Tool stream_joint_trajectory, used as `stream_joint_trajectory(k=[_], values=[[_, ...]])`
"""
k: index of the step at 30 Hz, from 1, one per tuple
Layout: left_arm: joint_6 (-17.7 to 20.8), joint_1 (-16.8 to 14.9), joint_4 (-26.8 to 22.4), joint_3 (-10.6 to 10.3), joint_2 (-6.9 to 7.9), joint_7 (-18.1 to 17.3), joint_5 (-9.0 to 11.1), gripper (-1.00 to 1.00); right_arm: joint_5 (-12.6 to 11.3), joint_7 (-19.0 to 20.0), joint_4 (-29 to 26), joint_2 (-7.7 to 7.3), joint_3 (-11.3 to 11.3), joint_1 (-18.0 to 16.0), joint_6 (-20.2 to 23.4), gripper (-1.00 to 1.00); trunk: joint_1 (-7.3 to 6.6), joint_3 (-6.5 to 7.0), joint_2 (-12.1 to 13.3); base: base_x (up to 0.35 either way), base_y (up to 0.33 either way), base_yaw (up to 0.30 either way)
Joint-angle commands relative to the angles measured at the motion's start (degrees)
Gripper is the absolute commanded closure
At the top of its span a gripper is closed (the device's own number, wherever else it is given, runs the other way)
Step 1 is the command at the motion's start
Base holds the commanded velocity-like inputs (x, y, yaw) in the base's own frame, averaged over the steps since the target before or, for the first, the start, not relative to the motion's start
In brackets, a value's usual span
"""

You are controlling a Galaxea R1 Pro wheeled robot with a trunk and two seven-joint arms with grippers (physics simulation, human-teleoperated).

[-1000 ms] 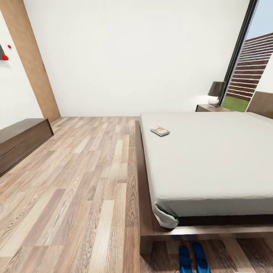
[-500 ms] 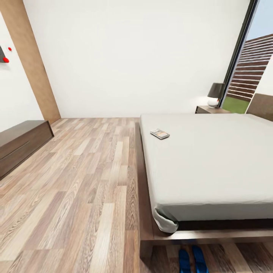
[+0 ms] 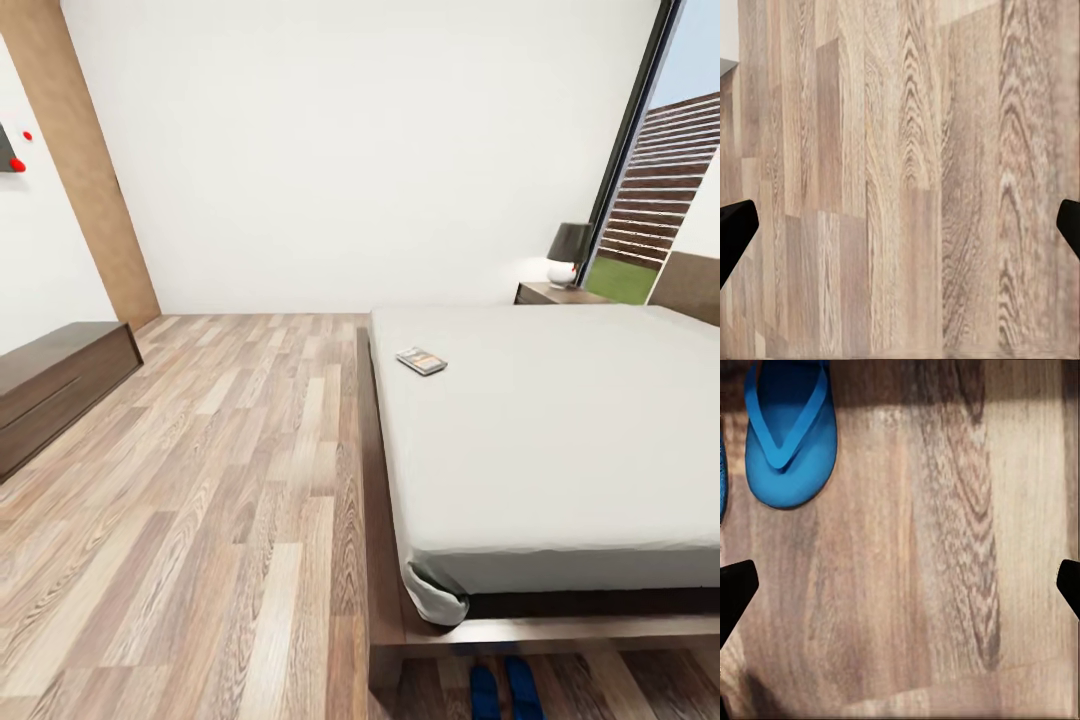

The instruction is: In the bedroom, move the book from the bed onto either nightstand, and place the two sandals side by side next to the bed.

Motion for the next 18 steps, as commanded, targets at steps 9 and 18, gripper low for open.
stream_joint_trajectory(k=[9, 18], values=[[-2.3, 2.4, 0.0, -0.4, -2.23, -3.1, 2.8, -1.00, 0.5, 0.2, 0.3, -0.06, -0.5, 0.2, -0.2, -1.00, -1.99, 1.57, 3.6, 0.000, 0.000, 0.000], [-3.1, 3.1, 0.0, -0.4, -3.82, -5.1, 3.5, -1.00, 0.5, 0.1, 1.6, -0.06, -0.6, 3.0, -1.0, -1.00, -3.97, 3.19, 7.2, 0.000, 0.000, 0.000]])
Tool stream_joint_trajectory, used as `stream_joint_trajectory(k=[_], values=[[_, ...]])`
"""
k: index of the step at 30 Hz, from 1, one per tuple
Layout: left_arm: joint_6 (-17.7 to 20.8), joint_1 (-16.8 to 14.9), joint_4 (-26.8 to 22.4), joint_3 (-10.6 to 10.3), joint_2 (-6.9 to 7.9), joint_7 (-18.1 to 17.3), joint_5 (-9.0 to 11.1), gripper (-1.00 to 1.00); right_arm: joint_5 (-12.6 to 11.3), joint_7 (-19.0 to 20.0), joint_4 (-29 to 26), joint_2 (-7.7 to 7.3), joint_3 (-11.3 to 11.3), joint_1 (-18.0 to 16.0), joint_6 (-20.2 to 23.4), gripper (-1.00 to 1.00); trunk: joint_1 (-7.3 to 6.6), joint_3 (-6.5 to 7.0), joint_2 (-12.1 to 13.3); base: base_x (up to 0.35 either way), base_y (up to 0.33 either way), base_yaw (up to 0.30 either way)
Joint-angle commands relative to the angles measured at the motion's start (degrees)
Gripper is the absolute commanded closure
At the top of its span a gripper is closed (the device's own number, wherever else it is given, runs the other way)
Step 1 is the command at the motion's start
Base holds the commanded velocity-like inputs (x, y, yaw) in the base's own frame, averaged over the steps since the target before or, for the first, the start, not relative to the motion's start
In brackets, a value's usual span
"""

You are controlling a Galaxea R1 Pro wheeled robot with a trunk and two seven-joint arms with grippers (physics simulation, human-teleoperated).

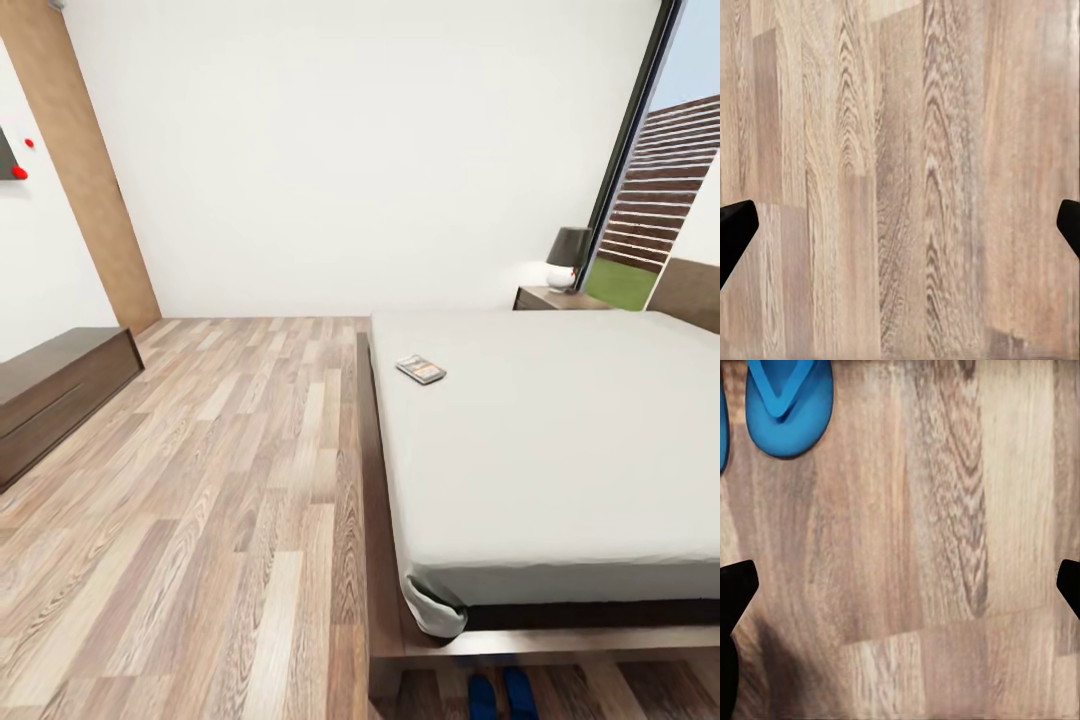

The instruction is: In the bedroom, move the book from the bed onto either nightstand, and place the two sandals side by side next to the bed.

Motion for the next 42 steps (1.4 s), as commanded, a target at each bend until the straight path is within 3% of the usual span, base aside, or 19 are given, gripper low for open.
stream_joint_trajectory(k=[1, 9, 19, 38, 42], values=[[-0.3, 0.0, 0.0, -0.5, -0.39, 0.0, 0.6, -1.00, 0.6, 0.2, 0.2, -0.04, -0.5, 0.3, -0.5, -1.00, -0.24, 0.14, 0.4, 0.000, 0.000, 0.000], [-1.6, 1.0, 0.0, -0.4, -3.03, -0.5, 0.8, -1.00, 0.4, 0.2, 0.8, -0.08, -0.6, 2.7, -2.2, -1.00, -1.99, 1.57, 3.6, 0.000, 0.000, 0.000], [-2.4, 1.7, 0.0, -0.4, -4.93, -0.7, 0.8, -1.00, 0.1, 0.2, 2.4, 0.29, -0.6, 5.3, -4.7, -1.00, -4.19, 3.37, 7.6, 0.000, 0.000, 0.000], [-4.4, 1.9, 0.0, -0.4, -5.18, -1.3, 0.9, -1.00, -0.1, 0.2, 6.2, 0.58, -0.9, 6.1, -6.2, -1.00, -8.36, 6.78, 15.2, 0.000, 0.000, 0.000], [-4.7, 1.8, -0.1, -0.4, -5.08, -1.3, 0.9, -1.00, -0.1, 0.2, 6.4, 0.62, -1.0, 6.1, -7.4, -1.00, -8.36, 6.78, 15.2, 0.000, 0.000, 0.000]])
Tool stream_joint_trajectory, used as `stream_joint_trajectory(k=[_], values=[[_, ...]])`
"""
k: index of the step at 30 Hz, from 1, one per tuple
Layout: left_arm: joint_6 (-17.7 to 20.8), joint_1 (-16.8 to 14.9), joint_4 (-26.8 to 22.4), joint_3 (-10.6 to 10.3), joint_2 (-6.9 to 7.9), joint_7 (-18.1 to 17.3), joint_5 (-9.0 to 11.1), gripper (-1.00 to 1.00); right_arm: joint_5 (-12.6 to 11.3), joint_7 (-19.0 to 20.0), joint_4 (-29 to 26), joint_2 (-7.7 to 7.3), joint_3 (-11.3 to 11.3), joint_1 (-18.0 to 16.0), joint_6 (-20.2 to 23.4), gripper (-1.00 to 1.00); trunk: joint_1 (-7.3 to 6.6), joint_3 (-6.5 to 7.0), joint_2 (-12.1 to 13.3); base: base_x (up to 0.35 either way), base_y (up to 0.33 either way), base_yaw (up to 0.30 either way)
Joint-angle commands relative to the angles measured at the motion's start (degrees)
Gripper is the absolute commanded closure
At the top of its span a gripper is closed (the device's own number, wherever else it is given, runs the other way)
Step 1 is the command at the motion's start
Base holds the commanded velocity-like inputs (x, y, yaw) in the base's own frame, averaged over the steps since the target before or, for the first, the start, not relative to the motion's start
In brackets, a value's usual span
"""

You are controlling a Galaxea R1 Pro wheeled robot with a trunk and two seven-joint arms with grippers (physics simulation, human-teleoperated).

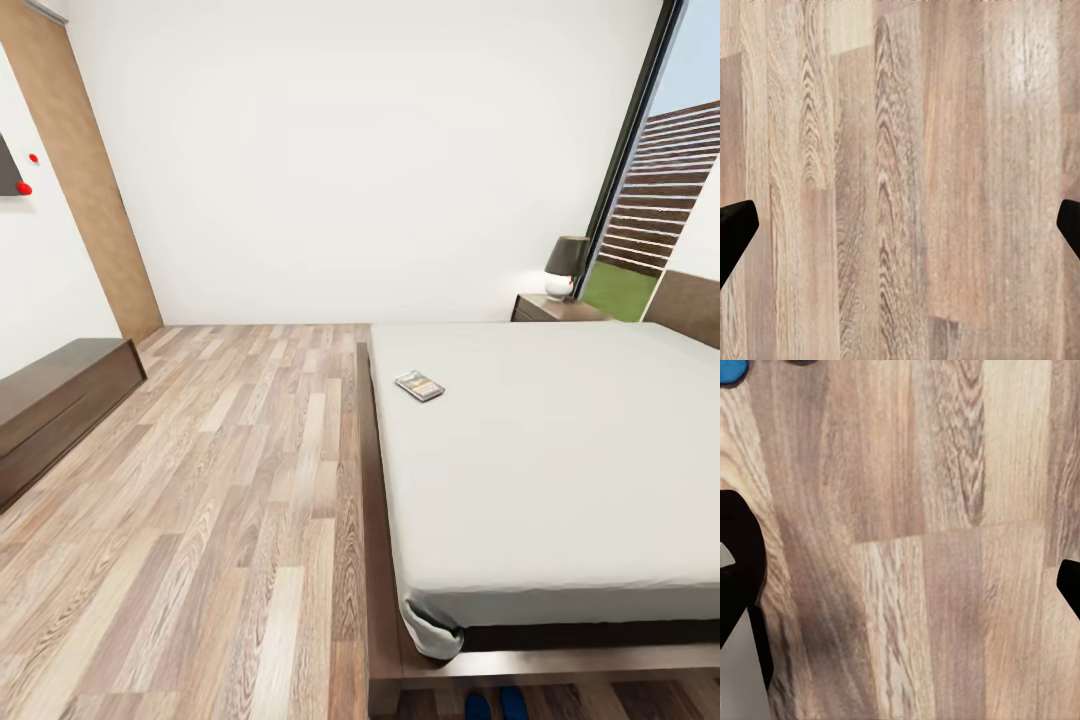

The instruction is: In the bedroom, move the book from the bed onto either nightstand, and place the two sandals side by side next to the bed.

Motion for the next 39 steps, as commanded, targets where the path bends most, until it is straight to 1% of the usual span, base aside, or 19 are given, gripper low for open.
stream_joint_trajectory(k=[1, 8, 21, 39], values=[[-0.3, 0.0, 0.0, -0.5, 0.04, 0.1, 0.6, -1.00, 0.5, 0.1, 0.2, -0.01, -0.5, -0.1, -0.7, -1.00, -0.01, -0.05, 0.0, 0.000, 0.000, 0.000], [-0.6, 0.0, -0.1, -0.6, 0.10, 0.1, 0.5, -1.00, 0.5, 0.1, 0.3, 0.03, -0.6, 0.0, -1.5, -1.00, -0.01, -0.05, 0.0, 0.000, 0.000, 0.000], [-2.2, -0.1, -0.1, -0.6, 0.12, 0.1, 0.4, -1.00, 0.5, 0.1, 0.3, 0.07, -0.6, 0.0, -2.1, -1.00, -2.86, 2.28, 5.2, 0.000, 0.000, 0.000], [-2.4, -0.1, -0.1, -0.6, -0.16, 0.3, 0.3, -1.00, 0.5, 0.1, 0.3, 0.38, -0.6, 0.0, -2.2, -1.00, -6.82, 5.52, 12.4, 0.000, 0.000, 0.000]])
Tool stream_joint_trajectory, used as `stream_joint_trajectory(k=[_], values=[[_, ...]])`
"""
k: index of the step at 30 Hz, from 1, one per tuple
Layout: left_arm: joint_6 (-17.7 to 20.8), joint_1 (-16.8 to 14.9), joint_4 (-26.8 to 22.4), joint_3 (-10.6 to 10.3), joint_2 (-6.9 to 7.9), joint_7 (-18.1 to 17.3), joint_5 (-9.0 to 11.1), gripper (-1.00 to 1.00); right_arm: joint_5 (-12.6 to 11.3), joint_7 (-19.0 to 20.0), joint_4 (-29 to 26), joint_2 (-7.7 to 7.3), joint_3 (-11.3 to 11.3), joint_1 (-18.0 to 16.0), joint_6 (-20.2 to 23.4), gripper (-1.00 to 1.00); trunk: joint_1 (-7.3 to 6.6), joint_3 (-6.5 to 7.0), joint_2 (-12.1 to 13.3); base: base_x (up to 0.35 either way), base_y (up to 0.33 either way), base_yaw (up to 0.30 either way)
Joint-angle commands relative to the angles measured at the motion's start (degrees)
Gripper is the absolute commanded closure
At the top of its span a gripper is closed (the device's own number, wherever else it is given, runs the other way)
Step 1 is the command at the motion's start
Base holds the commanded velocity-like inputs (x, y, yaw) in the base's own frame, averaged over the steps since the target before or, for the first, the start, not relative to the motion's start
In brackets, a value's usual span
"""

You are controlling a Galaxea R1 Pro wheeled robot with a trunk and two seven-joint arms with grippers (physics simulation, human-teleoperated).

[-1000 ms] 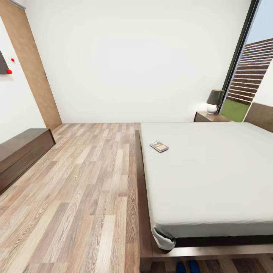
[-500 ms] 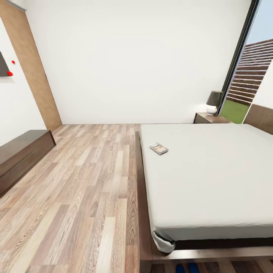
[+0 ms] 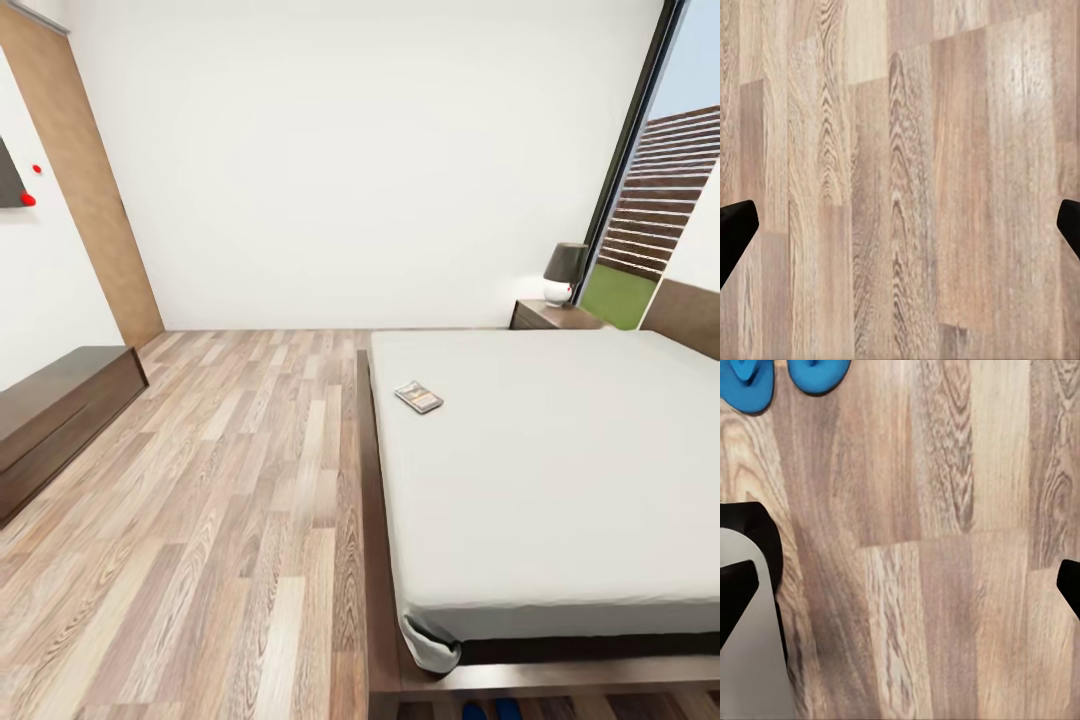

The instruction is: In the bedroom, move the book from the bed onto either nightstand, and place the two sandals side by side next to the bed.

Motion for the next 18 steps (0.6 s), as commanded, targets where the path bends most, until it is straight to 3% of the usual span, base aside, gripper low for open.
stream_joint_trajectory(k=[1, 18], values=[[-0.2, 0.0, 0.0, -0.5, -0.02, 0.2, 0.5, -1.00, 0.5, 0.1, 0.2, -0.03, -0.5, -0.1, -0.3, -1.00, -0.23, 0.14, 0.4, 0.000, 0.000, 0.000], [0.0, 0.0, 0.0, -0.9, -0.20, 0.4, 0.3, -1.00, 0.5, 0.1, 0.2, 0.02, -0.5, -0.1, -0.3, -1.00, -3.97, 3.19, 7.2, 0.000, 0.000, 0.000]])
